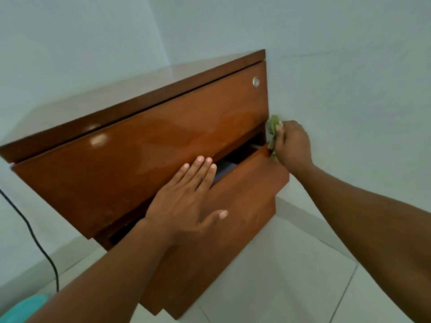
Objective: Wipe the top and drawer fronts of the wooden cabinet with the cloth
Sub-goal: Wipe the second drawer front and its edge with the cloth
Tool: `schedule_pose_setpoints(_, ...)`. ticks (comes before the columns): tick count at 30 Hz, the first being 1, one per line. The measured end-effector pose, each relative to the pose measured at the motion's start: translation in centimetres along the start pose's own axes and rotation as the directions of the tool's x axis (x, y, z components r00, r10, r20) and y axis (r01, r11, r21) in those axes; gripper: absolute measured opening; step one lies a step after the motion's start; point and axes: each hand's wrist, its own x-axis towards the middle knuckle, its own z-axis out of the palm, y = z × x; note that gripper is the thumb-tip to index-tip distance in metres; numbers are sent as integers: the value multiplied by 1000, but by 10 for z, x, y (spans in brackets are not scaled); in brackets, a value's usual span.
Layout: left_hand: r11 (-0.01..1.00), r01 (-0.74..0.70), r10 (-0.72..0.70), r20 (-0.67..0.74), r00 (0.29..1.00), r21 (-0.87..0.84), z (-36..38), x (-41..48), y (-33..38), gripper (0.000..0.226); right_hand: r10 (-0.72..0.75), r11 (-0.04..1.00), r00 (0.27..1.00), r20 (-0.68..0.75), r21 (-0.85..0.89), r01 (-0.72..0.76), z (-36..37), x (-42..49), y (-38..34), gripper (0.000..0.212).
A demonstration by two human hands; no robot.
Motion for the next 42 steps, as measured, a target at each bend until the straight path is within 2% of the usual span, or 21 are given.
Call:
schedule_pose_setpoints(1, 1000, 11, -11, -15, 1000, -21, 0, -5, -2, 94, 139, 988, 989, -49, 69, -135, -2, 1, -15, 38)
schedule_pose_setpoints(2, 999, 21, -23, -40, 999, -49, 0, -11, -4, 91, 218, 970, 972, -82, 123, -207, -4, -2, -31, 37)
schedule_pose_setpoints(3, 997, 29, -35, -76, 996, -77, 0, -20, -8, 88, 218, 966, 972, -89, 161, -202, -7, -8, -49, 35)
schedule_pose_setpoints(6, 993, 64, -84, -217, 973, -97, 3, -54, -26, 81, -64, 959, 998, -25, 273, 68, -19, -48, -112, 23)
schedule_pose_setpoints(10, 979, 192, -203, -349, 915, -67, 3, -100, -43, 75, -372, 870, 925, 79, 376, 318, -6, -115, -181, 21)
schedule_pose_setpoints(13, 978, 207, -203, -372, 906, -30, 3, -134, -50, 83, -476, 823, 867, 147, 422, 380, 4, -161, -214, 26)
schedule_pose_setpoints(16, 975, 216, -189, -313, 931, 54, 4, -164, -62, 100, -563, 782, 804, 191, 439, 443, 5, -198, -231, 34)
schedule_pose_setpoints(18, 968, 241, -210, -286, 935, 76, 4, -178, -69, 107, -633, 746, 739, 230, 435, 504, 8, -215, -241, 37)
schedule_pose_setpoints(22, 966, 234, -200, -253, 947, 114, 5, -185, -71, 112, -780, 626, 552, 296, 365, 689, 19, -231, -244, 37)
schedule_pose_setpoints(24, 968, 221, -186, -250, 950, 122, 4, -180, -67, 112, -811, 584, 522, 263, 335, 739, 22, -226, -235, 34)
schedule_pose_setpoints(29, 975, 165, -132, -208, 969, 150, 3, -164, -58, 119, -833, 553, 525, 175, 302, 777, 22, -201, -203, 36)
schedule_pose_setpoints(33, 975, 159, -132, -167, 977, 156, 6, -155, -54, 126, -818, 573, 560, 128, 259, 777, 24, -184, -181, 36)
schedule_pose_setpoints(42, 992, 93, -81, -136, 987, 86, 13, -106, -33, 122, -675, 738, 725, 140, 111, 665, 20, -138, -123, 38)
